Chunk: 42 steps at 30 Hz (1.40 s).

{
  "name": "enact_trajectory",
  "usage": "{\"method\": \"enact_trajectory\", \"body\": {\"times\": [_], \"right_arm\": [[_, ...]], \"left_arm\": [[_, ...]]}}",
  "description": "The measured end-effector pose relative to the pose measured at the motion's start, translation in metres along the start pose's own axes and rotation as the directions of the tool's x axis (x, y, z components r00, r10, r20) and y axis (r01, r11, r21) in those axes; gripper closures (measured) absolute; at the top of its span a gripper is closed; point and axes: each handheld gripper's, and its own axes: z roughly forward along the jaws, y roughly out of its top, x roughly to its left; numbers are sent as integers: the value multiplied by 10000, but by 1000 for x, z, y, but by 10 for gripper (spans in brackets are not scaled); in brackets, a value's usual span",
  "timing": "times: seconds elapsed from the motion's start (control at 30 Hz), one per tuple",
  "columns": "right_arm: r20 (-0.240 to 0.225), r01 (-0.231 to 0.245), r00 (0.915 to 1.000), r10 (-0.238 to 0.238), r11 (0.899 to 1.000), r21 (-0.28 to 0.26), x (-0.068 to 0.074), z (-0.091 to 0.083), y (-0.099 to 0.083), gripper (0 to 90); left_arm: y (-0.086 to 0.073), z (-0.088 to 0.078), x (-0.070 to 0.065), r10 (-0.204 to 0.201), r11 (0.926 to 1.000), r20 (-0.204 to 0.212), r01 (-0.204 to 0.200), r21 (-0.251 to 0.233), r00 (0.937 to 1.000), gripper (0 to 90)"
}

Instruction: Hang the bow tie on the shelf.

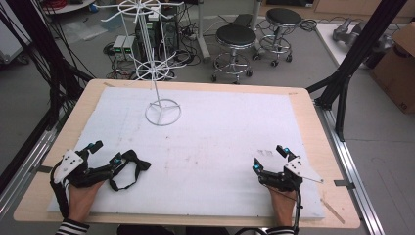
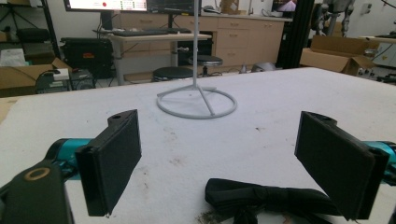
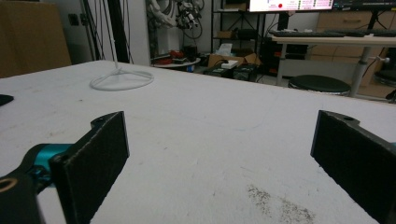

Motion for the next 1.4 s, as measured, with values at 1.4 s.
{"method": "enact_trajectory", "body": {"times": [1.4], "right_arm": [[17,-134,9999,134,9999,-94,-2,-1,0,32]], "left_arm": [[32,-10,8,247,9882,536,-325,1494,9983,145]]}}
